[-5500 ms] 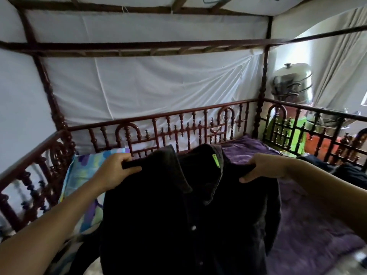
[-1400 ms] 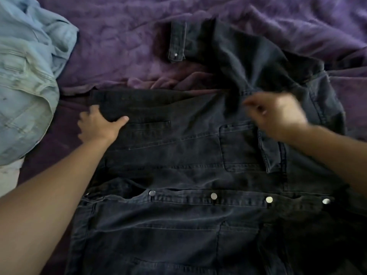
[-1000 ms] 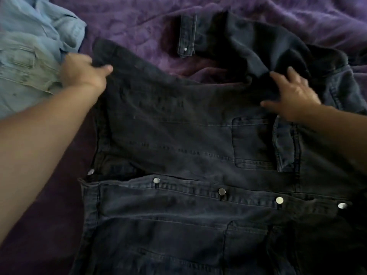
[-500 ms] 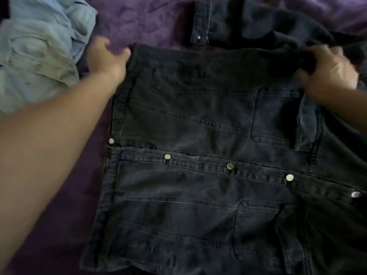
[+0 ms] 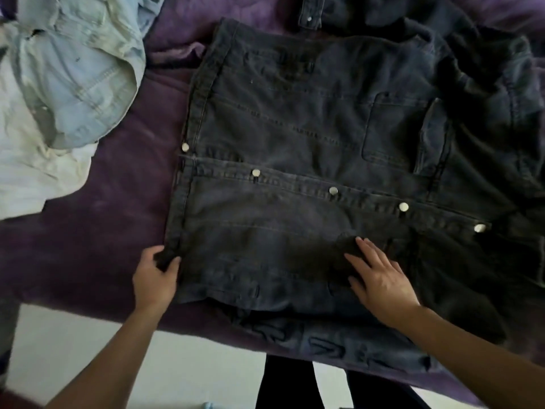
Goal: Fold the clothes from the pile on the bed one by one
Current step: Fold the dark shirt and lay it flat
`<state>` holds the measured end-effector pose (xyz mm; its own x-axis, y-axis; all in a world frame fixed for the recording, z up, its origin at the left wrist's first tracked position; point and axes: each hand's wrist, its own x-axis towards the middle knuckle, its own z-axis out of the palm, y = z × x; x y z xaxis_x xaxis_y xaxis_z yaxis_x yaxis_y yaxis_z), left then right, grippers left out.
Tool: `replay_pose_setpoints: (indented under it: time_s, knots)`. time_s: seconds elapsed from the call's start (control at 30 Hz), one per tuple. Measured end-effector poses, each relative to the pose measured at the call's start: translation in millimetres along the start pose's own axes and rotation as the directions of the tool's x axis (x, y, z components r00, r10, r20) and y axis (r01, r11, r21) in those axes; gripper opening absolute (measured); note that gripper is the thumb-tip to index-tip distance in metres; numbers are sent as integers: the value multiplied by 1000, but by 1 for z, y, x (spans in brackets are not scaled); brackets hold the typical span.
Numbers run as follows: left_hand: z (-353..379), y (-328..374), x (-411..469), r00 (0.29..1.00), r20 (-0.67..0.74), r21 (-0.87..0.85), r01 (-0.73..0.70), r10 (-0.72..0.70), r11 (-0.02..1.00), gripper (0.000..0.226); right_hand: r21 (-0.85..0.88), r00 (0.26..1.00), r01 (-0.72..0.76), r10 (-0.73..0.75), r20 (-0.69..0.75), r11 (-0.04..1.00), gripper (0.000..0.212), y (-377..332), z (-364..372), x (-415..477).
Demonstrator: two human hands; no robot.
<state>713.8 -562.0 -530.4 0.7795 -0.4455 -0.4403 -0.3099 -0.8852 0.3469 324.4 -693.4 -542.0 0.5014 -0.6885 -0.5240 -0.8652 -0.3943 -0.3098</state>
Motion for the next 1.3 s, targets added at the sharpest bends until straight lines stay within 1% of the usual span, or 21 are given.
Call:
replay_pose_setpoints:
  time_s: [0.07, 0.2, 0.27, 0.3, 0.33, 0.4, 0.47, 0.5, 0.53, 0.57, 0.63, 0.7, 0.77, 0.83, 0.93, 1.0, 1.07, 1.1, 1.17, 1.23, 1.3]
  knots:
    - [-9, -5, -7, 997, -68, 39, -43, 45, 998, 35, 19, 1000, -15, 15, -10, 1000, 46, 8, 2, -20]
    - [-25, -1, -13, 966, -131, 401, -154, 224, 903, 36, 5, 997, -7, 7, -71, 1000, 40, 22, 5, -63]
    - [-22, 2, -18, 914, -120, 492, -285, 388, 823, 30, 33, 981, -19, 25, -190, 999, 31, 29, 7, -83]
    - [-16, 5, -26, 849, -99, 484, -415, 519, 770, 21, 51, 969, -16, 28, -247, 999, 27, 32, 8, -93]
    - [-9, 8, -38, 763, -41, 432, -569, 645, 700, 11, 74, 962, 0, 20, -272, 997, 29, 32, 11, -103]
    - [9, 10, -69, 584, 161, 265, -802, 796, 535, 22, 90, 980, 31, -13, -199, 995, 48, 26, 22, -123]
    - [30, 1, -101, 448, 413, 212, -894, 793, 394, 37, 32, 996, 48, -45, -80, 998, 57, 17, 35, -138]
    - [39, -5, -115, 408, 526, 238, -913, 747, 331, 45, 25, 998, 37, -35, -54, 999, 50, 11, 40, -143]
    - [46, -11, -125, 400, 592, 271, -916, 700, 294, 45, 50, 998, 10, -7, -66, 999, 38, 6, 43, -147]
    - [50, -14, -129, 415, 596, 286, -910, 687, 301, 38, 94, 993, -19, 30, -111, 995, 27, 3, 41, -149]
    - [47, -14, -128, 470, 518, 271, -883, 714, 384, 15, 223, 977, -71, 113, -181, 972, 16, 1, 28, -152]
    - [37, -10, -123, 497, 474, 233, -867, 727, 441, 14, 296, 969, -82, 146, -200, 952, 20, 5, 10, -157]
    - [19, -1, -116, 523, 505, 174, -841, 686, 513, 13, 265, 964, -67, 131, -232, 962, 20, 11, -7, -160]
    - [-1, 11, -109, 561, 601, 155, -780, 569, 606, 13, 223, 985, -91, 120, -122, 971, 31, 16, -19, -158]
    - [-29, 26, -102, 498, 758, 99, -725, 420, 681, 19, 173, 978, -183, 161, 133, 968, 49, 28, -27, -150]
    - [-43, 37, -91, 460, 796, 56, -702, 393, 710, 17, 242, 961, -248, 205, 188, 938, 51, 37, -31, -142]
    - [-53, 54, -66, 464, 787, 53, -707, 406, 705, 19, 313, 953, -295, 253, 168, 903, 49, 42, -38, -128]
    - [-56, 64, -48, 490, 768, 77, -710, 413, 700, 23, 332, 952, -305, 275, 137, 892, 48, 44, -42, -117]
    - [-59, 83, -6, 607, 681, 181, -682, 409, 709, 33, 310, 943, -325, 330, 38, 893, 46, 47, -47, -88]
    - [-62, 90, 35, 747, 549, 292, -591, 375, 752, 44, 205, 905, -405, 423, -51, 891, 40, 48, -50, -61]
    - [-64, 78, 59, 854, 399, 421, -493, 333, 761, 59, 85, 861, -479, 487, -146, 874, 41, 48, -49, -47]
